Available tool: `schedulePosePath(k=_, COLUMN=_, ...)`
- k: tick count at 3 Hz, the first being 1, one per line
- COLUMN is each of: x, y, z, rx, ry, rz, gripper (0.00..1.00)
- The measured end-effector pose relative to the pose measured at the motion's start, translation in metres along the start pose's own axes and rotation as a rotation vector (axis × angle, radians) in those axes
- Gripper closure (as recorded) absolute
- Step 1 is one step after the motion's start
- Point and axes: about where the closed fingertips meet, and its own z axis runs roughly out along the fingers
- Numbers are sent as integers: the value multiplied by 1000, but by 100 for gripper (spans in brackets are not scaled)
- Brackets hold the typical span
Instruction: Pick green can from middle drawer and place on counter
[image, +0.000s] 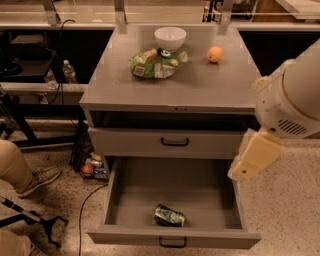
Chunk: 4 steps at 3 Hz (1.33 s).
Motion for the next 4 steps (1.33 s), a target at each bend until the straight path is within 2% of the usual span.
schedulePosePath(k=1, x=2, y=26, z=61, rx=-82, ry=26, rz=48, gripper=0)
schedulePosePath(k=2, x=2, y=26, z=61, rx=-82, ry=27, rz=48, gripper=0)
schedulePosePath(k=3, x=1, y=37, z=108, rx=-102, ry=73, rz=106, gripper=0)
schedulePosePath(k=4, x=4, y=51, z=170, rx=-132, ry=115, rz=182, gripper=0)
